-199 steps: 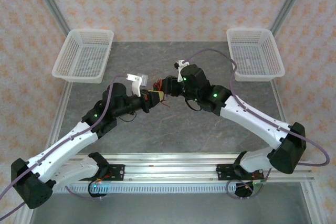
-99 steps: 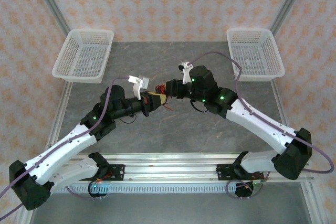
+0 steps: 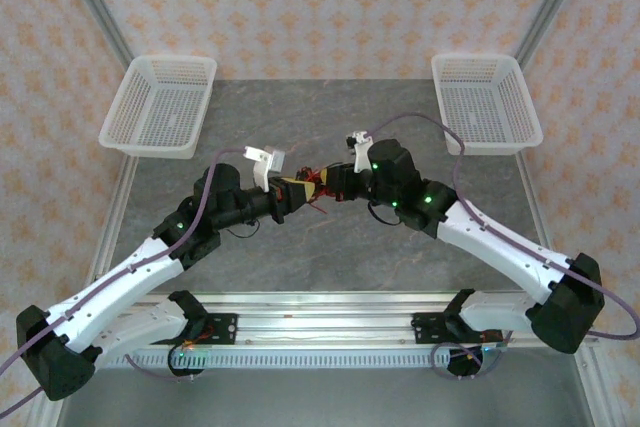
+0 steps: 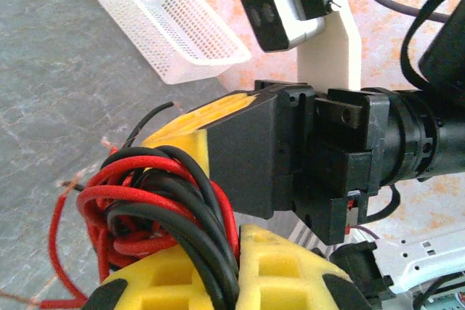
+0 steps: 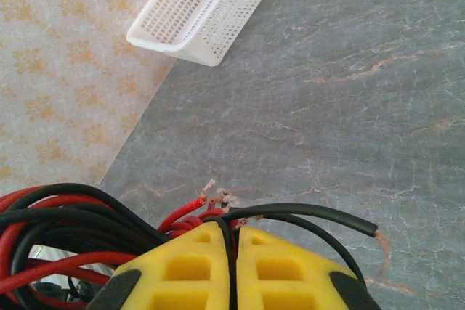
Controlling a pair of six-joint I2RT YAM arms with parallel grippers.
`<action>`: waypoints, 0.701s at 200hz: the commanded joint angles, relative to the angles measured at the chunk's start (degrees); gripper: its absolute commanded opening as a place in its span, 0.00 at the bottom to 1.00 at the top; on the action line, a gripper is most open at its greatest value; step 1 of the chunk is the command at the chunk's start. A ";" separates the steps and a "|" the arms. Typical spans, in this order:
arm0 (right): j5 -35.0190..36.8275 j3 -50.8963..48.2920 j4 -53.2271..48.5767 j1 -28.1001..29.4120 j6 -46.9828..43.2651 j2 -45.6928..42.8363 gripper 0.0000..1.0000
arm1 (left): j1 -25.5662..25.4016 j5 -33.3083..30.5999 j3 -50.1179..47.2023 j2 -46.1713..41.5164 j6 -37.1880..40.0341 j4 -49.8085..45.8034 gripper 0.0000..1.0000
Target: Untangle the cables
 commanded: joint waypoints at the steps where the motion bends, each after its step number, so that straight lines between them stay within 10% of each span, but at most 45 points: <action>1: 9.26 -2.72 -4.66 -0.52 1.09 -0.98 0.04 | 0.01 -4.59 4.54 -4.25 1.99 4.50 0.00; 102: 26.99 -12.39 -4.08 -2.59 7.34 -3.59 0.04 | 0.01 -14.49 5.76 -7.62 2.00 -0.02 0.00; 140: 22.37 -16.38 3.32 -2.59 5.57 -5.88 0.03 | 0.01 -17.10 5.73 -6.39 0.90 -0.66 0.00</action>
